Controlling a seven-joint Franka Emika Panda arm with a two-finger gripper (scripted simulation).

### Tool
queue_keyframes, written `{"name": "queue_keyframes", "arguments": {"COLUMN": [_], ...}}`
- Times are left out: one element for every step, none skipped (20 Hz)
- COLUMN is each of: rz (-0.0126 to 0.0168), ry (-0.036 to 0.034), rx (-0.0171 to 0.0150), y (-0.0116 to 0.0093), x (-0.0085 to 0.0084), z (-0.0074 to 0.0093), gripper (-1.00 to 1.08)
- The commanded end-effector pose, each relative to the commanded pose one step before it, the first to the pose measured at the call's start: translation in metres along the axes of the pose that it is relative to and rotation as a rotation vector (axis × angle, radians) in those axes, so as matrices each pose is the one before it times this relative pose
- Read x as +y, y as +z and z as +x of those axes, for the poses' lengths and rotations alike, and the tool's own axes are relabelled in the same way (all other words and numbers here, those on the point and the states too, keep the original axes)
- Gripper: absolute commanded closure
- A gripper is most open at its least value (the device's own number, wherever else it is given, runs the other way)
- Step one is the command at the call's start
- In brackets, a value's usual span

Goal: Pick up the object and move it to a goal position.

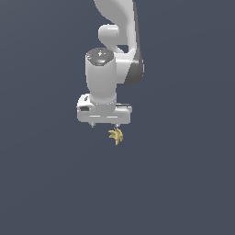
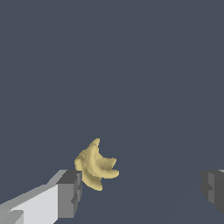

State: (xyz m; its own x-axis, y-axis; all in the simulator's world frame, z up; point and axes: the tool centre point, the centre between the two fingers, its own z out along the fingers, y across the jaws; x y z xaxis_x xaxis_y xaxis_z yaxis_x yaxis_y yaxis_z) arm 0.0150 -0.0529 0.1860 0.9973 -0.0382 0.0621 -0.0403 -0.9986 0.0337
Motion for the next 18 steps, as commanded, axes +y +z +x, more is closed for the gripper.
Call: {"name": "queue_keyframes", "arguments": {"rz": [0.00054,0.00001,-0.00006,0.00002,0.00014,0.00024,0.00034,0.00043,0.0005,0.00056,0.00062,0.0007,0.00082,0.00096,0.0011,0.00125,0.00142,0.0016], "ry": [-0.00411,-0.00315,-0.00446,-0.00602,-0.00763,-0.00916,-0.0107,-0.01214,-0.01347,-0.01482,-0.0163,-0.01771,-0.01914,-0.02065,-0.02215,-0.02367,-0.02518,-0.02672], "rx": [-0.00048,-0.00025,-0.00032,-0.00048,-0.00067,-0.00083,-0.00099,-0.00112,-0.00123,-0.00133,-0.00144,-0.00153,-0.00164,-0.00175,-0.00184,-0.00192,-0.00199,-0.00205], "y": [0.00041,0.00043,0.00061,0.00082,0.00103,0.00124,0.00144,0.00163,0.00181,0.00198,0.00218,0.00236,0.00254,0.00273,0.00291,0.0031,0.00328,0.00346], "x": [-0.00159,-0.00013,-0.00006,-0.00021,-0.00041,-0.00056,-0.00072,-0.00085,-0.00095,-0.00103,-0.00112,-0.00122,-0.00135,-0.00149,-0.00164,-0.00178,-0.00193,-0.00209], "z": [-0.00015,-0.00017,-0.00025,-0.00034,-0.00042,-0.00051,-0.00058,-0.00066,-0.00072,-0.00079,-0.00086,-0.00092,-0.00098,-0.00104,-0.00109,-0.00113,-0.00118,-0.00121], "gripper": [-0.92,-0.92,-0.92,-0.92,-0.92,-0.92,-0.92,-0.92,-0.92,-0.92,-0.92,-0.92,-0.92,-0.92,-0.92,-0.92,-0.92,-0.92]}}
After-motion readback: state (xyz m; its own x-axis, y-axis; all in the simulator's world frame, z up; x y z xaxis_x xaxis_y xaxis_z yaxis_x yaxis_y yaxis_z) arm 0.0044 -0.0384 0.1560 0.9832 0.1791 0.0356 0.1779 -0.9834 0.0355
